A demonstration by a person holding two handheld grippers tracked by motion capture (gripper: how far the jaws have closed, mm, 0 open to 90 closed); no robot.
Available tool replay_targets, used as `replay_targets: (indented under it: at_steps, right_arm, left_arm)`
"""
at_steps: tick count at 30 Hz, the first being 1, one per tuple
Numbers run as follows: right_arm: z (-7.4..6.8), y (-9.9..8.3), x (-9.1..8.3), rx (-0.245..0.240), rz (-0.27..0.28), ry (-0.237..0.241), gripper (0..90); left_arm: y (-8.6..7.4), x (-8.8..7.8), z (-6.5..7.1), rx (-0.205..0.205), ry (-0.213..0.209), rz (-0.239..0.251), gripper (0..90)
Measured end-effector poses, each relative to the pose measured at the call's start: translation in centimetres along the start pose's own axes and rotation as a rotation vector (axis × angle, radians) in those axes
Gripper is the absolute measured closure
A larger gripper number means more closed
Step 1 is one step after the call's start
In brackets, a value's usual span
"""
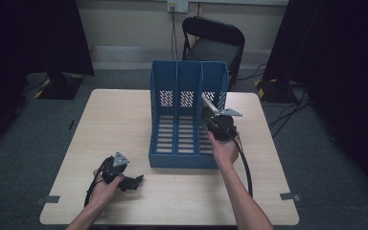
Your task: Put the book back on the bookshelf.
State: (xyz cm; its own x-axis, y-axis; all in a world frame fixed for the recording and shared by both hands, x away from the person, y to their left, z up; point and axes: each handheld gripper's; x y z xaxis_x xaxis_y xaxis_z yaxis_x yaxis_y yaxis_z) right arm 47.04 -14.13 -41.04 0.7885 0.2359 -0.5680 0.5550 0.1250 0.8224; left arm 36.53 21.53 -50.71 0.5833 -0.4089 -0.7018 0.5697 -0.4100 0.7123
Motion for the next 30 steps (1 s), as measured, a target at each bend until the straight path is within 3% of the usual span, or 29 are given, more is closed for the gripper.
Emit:
replay_targets:
  at_steps: [12, 16, 30]
  right_arm:
    - [0.5, -0.5, 0.2, -0.009, -0.046, 0.011, 76.5]
    - [0.2, -0.5, 0.2, -0.033, -0.044, -0.004, 76.4]
    - [-0.1, -1.9, -0.5, -0.032, -0.041, 0.002, 75.8]
  left_arm:
    - [0.0, 0.0, 0.0, 0.000, 0.000, 0.000, 0.0]
    - [0.0, 0.0, 0.0, 0.001, 0.000, 0.000, 0.0]
    - [0.0, 0.0, 0.0, 0.000, 0.000, 0.000, 0.0]
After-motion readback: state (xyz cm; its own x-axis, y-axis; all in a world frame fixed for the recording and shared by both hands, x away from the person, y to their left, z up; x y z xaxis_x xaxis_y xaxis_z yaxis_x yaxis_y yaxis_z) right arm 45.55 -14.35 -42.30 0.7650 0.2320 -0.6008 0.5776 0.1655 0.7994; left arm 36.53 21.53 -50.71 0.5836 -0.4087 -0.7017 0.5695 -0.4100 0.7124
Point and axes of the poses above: each handheld gripper's, and its own axes: x roughly forward along the jaws, y roughly out of its top, z roughly to its right, and after that the axes turned 1 degree about x, right-handed
